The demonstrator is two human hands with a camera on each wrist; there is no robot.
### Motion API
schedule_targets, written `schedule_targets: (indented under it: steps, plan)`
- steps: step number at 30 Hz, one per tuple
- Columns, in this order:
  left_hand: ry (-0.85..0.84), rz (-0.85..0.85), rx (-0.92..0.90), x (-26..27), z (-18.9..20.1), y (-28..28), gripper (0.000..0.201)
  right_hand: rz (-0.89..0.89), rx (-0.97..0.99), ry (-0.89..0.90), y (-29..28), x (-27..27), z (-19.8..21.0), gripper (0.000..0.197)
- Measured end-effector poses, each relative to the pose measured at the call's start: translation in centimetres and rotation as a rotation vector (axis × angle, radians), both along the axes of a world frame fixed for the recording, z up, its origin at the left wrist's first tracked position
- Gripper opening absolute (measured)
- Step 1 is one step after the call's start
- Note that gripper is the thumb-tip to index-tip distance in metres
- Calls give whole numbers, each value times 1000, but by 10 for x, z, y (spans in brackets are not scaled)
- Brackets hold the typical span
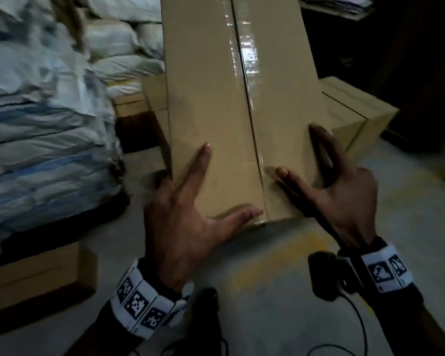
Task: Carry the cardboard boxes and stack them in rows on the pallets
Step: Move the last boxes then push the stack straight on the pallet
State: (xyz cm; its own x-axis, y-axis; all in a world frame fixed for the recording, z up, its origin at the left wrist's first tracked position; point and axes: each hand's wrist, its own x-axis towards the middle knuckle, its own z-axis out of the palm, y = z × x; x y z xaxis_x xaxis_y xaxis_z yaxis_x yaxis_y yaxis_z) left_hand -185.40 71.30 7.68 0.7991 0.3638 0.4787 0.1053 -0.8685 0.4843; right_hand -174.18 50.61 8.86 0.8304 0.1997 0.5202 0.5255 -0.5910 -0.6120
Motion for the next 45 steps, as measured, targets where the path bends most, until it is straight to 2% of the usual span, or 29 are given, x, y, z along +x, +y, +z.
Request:
schedule_targets:
  steps: [7, 16, 26, 34, 41, 45]
  plan:
    - [89, -268, 19, 123, -13, -89, 118, -267, -21, 12, -114, 72, -11, 93]
    - [90, -560, -72, 332, -19, -223, 115, -588, -116, 76, -256, 213, -5, 94]
    - [189, -874, -26, 526, -25, -375, 117, -933, -104, 154, -395, 330, -12, 92]
    - [260, -987, 14, 669, -43, -513, 119, -1057, -94, 193, -523, 447, -35, 93]
    - [204, -1007, -55, 811, -44, -663, 114, -1080, -52, 232, -669, 591, -42, 92]
    - [205, -994, -51, 894, -48, -725, 113, -1036, -60, 287, -737, 677, -50, 94]
